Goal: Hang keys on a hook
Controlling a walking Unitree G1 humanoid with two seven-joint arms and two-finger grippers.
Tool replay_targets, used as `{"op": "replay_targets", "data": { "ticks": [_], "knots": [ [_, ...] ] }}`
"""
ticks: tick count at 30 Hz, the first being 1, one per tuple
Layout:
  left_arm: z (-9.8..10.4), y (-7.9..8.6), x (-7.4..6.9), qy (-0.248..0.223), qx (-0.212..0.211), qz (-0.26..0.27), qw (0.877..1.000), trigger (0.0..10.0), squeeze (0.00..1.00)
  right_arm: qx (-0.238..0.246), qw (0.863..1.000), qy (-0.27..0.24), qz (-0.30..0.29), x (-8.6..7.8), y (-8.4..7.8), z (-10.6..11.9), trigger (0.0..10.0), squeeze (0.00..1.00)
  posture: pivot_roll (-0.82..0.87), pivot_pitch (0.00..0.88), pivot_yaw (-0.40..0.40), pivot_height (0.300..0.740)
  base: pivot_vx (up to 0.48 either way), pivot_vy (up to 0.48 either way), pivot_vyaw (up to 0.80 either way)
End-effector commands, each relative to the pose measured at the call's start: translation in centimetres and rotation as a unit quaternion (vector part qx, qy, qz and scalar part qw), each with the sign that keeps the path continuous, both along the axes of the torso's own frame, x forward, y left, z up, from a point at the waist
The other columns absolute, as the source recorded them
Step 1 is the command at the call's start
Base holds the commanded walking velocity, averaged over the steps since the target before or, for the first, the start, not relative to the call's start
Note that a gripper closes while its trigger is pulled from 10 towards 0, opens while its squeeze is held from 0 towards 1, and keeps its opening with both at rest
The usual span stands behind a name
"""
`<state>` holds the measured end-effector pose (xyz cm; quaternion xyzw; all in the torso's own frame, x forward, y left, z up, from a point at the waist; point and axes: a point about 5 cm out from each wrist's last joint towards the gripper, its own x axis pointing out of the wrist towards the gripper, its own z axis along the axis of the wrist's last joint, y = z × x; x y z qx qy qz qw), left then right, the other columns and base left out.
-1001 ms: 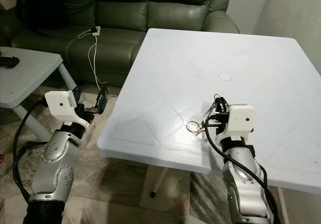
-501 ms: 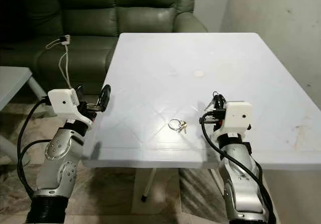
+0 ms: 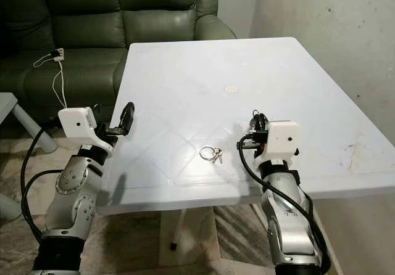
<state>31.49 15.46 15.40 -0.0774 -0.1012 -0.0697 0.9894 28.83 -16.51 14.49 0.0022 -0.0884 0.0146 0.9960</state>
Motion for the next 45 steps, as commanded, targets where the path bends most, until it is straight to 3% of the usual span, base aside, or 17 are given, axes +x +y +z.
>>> {"op": "replay_targets", "data": {
  "ticks": [1, 5, 15, 18, 45],
  "knots": [
    [0.11, -0.06, 0.16, -0.002, 0.006, -0.001, 1.0, 10.0, 0.0, -0.003, 1.0, -0.006, 0.003, 0.21, 0.13, 0.32, 10.0, 0.0, -0.03, 0.0, -0.011, 0.74, 0.0, 0.0, -0.78],
    [0.09, -0.13, 0.17, -0.005, -0.013, -0.002, 1.0, 10.0, 0.0, -0.004, 1.0, -0.005, 0.006, 0.26, 0.13, 0.31, 10.0, 0.0, -0.03, 0.0, -0.013, 0.74, 0.0, 0.0, -0.78],
    [0.01, -0.13, 0.16, -0.005, 0.002, 0.001, 1.0, 10.0, 0.0, -0.005, 1.0, -0.005, 0.011, 0.38, 0.24, 0.23, 10.0, 0.0, -0.03, 0.0, -0.014, 0.74, 0.0, 0.0, -0.78],
    [-0.01, -0.15, 0.12, -0.005, -0.012, -0.001, 1.0, 10.0, 0.0, -0.004, 1.0, -0.007, 0.011, 0.39, 0.27, 0.24, 10.0, 0.0, -0.03, 0.0, -0.014, 0.74, 0.0, 0.0, -0.77],
    [-0.37, -0.41, -0.37, 0.004, 0.003, 0.001, 1.0, 10.0, 0.0, -0.003, 1.0, -0.016, 0.025, -0.14, 0.42, 0.35, 10.0, 0.0, -0.03, 0.0, -0.025, 0.74, 0.0, 0.0, 0.0]
  ]
}}
